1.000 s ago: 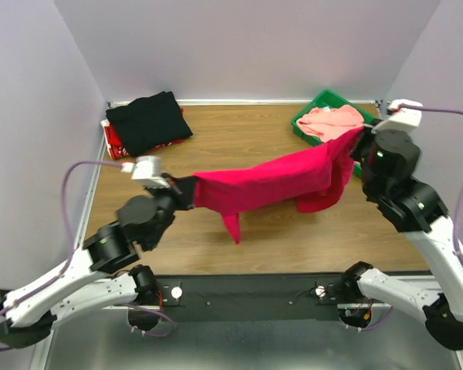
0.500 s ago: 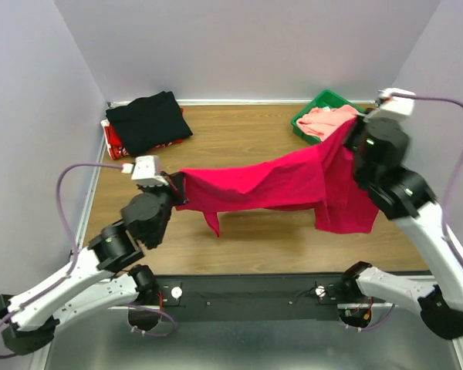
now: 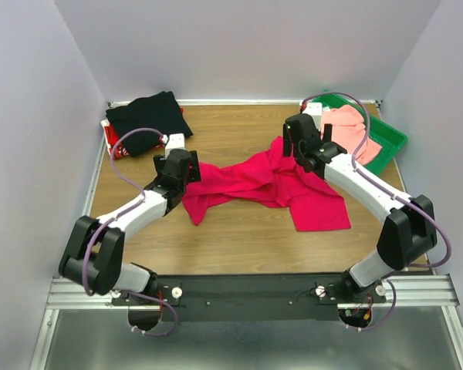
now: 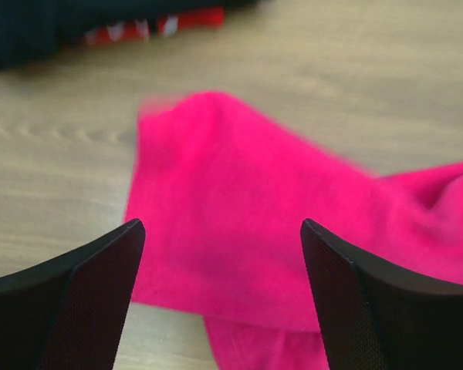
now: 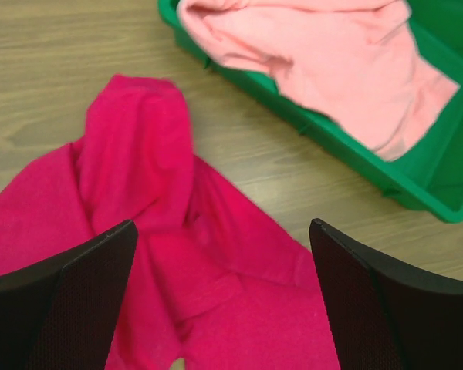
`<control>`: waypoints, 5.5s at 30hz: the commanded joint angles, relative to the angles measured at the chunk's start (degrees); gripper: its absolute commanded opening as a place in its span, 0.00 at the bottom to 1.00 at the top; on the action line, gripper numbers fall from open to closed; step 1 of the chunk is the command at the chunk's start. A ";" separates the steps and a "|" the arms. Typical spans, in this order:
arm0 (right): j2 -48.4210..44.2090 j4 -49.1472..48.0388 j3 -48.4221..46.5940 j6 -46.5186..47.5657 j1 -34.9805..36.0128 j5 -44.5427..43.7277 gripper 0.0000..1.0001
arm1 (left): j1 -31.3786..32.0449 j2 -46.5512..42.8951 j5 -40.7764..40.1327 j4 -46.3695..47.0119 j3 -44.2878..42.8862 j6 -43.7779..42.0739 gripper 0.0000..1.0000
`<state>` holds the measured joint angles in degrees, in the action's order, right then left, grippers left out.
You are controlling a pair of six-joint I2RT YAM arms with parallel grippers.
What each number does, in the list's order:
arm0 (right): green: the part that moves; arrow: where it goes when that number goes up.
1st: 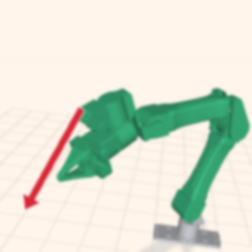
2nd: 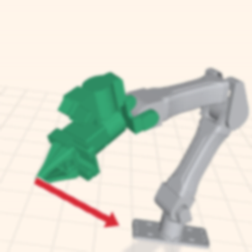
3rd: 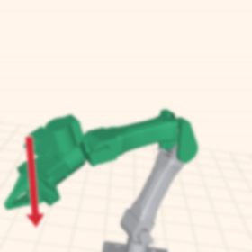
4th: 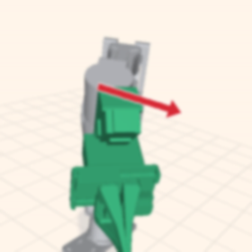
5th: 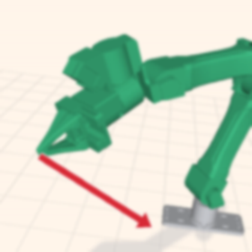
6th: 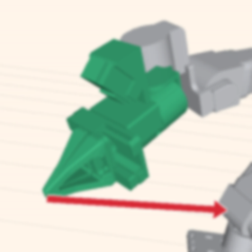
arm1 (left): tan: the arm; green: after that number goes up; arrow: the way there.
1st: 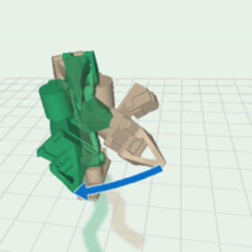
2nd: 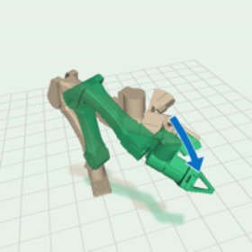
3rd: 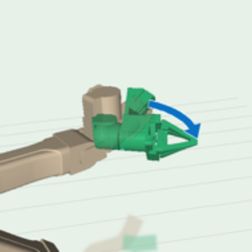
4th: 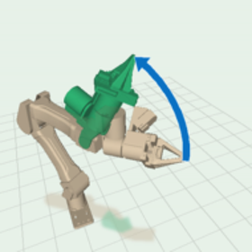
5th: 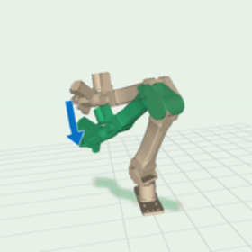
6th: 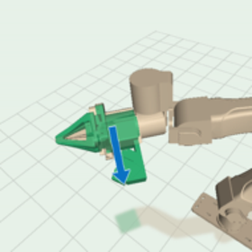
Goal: Fold and stack the t-shirts
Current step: Flatten the tshirt out
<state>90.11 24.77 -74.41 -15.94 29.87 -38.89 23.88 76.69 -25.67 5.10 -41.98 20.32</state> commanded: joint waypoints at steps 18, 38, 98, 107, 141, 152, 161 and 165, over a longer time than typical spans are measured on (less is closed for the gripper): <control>-10.21 -1.92 16.93 -6.29 -0.16 15.69 0.92 | -13.07 -2.06 8.45 -7.91 4.01 14.75 0.75; -15.22 -2.89 20.09 -5.94 -0.25 16.92 0.94 | -13.68 8.48 5.90 -18.90 0.85 17.48 0.64; 4.64 -9.75 22.65 -9.19 -5.87 17.36 0.47 | -15.70 -4.61 16.62 -21.45 -6.54 1.92 0.00; 4.29 -10.18 21.50 -8.14 -7.01 17.27 0.44 | -15.70 -5.76 15.83 -21.36 -6.10 1.92 0.00; -0.62 -8.08 21.15 -7.17 -9.74 24.21 0.00 | -15.70 -7.51 15.13 -21.45 -6.10 2.27 0.00; -20.22 0.71 8.51 -3.48 -9.83 22.73 0.00 | -15.70 -12.70 14.16 -18.11 -10.84 5.26 0.00; -29.27 7.48 -11.95 -0.40 -9.91 17.28 0.00 | -15.70 -19.63 11.70 -18.12 -25.68 1.58 0.00; -31.66 8.88 -22.33 0.82 -9.74 16.74 0.00 | -15.70 -24.82 12.31 -18.72 -31.40 -0.10 0.00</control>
<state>61.89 31.18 -88.20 -17.50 20.51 -19.44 8.36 56.73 -11.75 -14.96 -67.94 22.94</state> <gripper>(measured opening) 0.006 0.010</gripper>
